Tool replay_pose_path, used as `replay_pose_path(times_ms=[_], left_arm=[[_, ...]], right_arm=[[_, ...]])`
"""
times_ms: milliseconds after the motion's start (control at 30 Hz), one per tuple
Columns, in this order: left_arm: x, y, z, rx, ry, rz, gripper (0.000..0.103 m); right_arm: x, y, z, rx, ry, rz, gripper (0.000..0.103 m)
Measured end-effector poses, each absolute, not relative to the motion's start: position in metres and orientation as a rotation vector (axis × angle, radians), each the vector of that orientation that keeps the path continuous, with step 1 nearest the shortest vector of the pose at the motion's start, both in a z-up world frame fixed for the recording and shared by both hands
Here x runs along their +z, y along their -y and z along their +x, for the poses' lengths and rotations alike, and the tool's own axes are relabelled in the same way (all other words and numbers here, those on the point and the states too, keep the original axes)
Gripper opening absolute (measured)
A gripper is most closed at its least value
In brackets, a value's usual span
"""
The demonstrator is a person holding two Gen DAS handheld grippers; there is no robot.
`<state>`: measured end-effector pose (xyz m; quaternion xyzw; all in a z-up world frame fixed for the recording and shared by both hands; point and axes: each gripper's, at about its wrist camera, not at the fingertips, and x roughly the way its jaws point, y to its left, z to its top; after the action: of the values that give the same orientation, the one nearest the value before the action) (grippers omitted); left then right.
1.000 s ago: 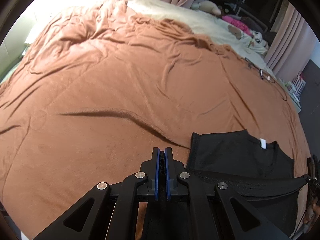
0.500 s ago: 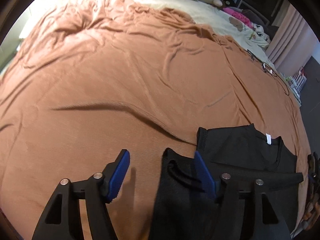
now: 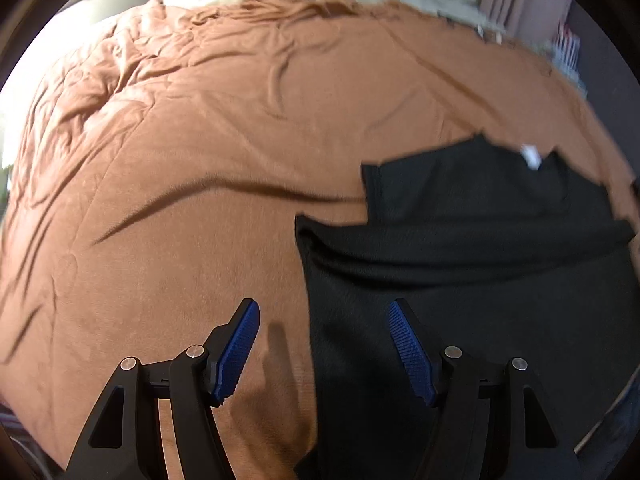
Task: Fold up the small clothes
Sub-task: 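Open both grippers to release the folded hem onto the shirt, then grasp the folded edge of the shirt with both grippers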
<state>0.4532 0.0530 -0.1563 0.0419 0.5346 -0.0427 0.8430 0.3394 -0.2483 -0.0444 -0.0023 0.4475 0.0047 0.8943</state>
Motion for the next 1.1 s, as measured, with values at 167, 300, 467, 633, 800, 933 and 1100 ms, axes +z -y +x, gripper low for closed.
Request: replay_pose_path(times_ms=[167,300,467,633,800,933,1100], left_arm=[[-0.168,-0.052,0.463,-0.042,-1.148,0.148,0.069],[-0.174,-0.056,0.478,0.002,-1.150,0.153,0.069],[-0.176,-0.062,0.501,0.031,-1.137,0.131,0.069],[-0.178,-0.068,0.522,0.045,-1.130,0.071,0.067],[-0.178,-0.064,0.532,0.027,-1.102,0.051,0.055],[-0.176,-0.064,0.529,-0.002,-1.098,0.000,0.043],[-0.176,-0.067,0.521,-0.041,-1.087,-0.022,0.043]], right_arm=[[-0.056,0.238,0.355,-0.029,-0.985,-0.091,0.082],[-0.066,0.232,0.371,-0.048,-1.009,-0.136,0.082],[-0.067,0.230,0.396,-0.075,-0.990,-0.166,0.082],[-0.070,0.238,0.421,-0.104,-0.973,-0.132,0.081],[-0.072,0.243,0.437,-0.103,-0.957,-0.066,0.056],[-0.079,0.243,0.435,-0.062,-0.954,-0.027,0.042],[-0.083,0.260,0.426,0.024,-0.948,0.070,0.041]])
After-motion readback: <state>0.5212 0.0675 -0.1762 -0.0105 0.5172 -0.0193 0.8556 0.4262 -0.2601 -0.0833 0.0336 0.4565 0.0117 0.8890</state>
